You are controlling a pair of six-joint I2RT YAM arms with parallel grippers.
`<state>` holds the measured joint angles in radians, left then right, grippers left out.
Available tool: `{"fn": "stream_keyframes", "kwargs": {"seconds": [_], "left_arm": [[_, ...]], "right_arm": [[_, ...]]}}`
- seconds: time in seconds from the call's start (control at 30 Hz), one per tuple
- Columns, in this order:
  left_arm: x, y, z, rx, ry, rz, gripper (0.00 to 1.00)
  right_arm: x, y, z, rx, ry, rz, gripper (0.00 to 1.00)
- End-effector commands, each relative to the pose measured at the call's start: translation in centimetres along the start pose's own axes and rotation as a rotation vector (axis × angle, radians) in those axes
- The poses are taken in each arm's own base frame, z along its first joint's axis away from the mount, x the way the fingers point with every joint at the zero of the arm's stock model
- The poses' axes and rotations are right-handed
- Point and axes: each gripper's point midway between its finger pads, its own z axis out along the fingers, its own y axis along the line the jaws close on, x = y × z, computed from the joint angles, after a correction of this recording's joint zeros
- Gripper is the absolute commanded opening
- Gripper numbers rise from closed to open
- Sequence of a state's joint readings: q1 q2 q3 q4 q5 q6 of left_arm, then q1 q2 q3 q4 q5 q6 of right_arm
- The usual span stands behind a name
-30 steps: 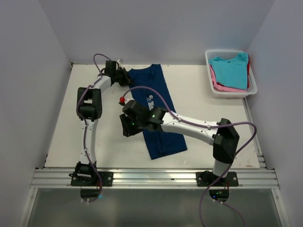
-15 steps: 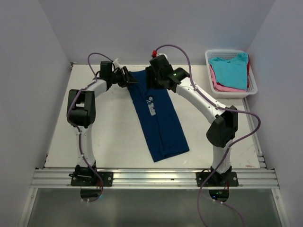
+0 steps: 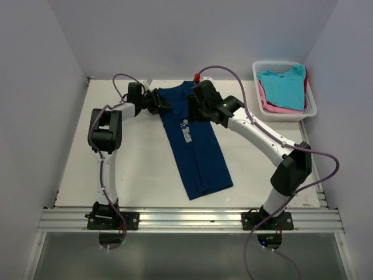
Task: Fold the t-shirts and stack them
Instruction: Fold the tshirt
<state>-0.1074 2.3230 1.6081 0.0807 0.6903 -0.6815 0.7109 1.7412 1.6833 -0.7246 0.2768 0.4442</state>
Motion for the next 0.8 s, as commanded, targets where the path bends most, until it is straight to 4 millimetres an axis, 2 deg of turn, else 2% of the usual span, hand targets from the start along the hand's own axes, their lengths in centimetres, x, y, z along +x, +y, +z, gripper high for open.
{"fn": "stream_keyframes", "kwargs": {"seconds": [0.0, 0.1, 0.2, 0.3, 0.43, 0.53, 0.57, 0.77], "left_arm": [[-0.7, 0.6, 1.6, -0.025, -0.020, -0.001, 0.49], [-0.3, 1.4, 2.4, -0.035, -0.017, -0.024, 0.49], [0.2, 1.3, 3.2, -0.024, -0.007, -0.035, 0.49], [0.0, 0.6, 3.8, -0.001, -0.008, -0.029, 0.49], [0.1, -0.1, 4.7, 0.027, 0.000, -0.036, 0.45], [-0.1, -0.6, 5.2, 0.047, -0.001, -0.040, 0.33], [-0.1, -0.9, 5.4, 0.056, 0.000, -0.041, 0.25], [0.2, -2.8, 6.0, 0.133, 0.010, -0.055, 0.07]], "right_arm": [[-2.9, -0.2, -2.4, -0.016, -0.116, 0.040, 0.61], [-2.8, -0.5, -2.9, -0.011, -0.121, 0.040, 0.61], [-2.7, -0.9, -3.0, -0.001, -0.125, 0.034, 0.60], [-2.4, -1.2, -2.9, 0.006, -0.118, 0.033, 0.59], [-1.7, -1.3, -2.7, 0.005, -0.107, 0.036, 0.54], [-1.5, -1.5, -2.6, 0.010, -0.105, 0.040, 0.51], [-1.4, -1.5, -2.6, 0.010, -0.105, 0.042, 0.49], [-0.9, -2.2, -2.3, 0.026, -0.105, 0.048, 0.46]]}}
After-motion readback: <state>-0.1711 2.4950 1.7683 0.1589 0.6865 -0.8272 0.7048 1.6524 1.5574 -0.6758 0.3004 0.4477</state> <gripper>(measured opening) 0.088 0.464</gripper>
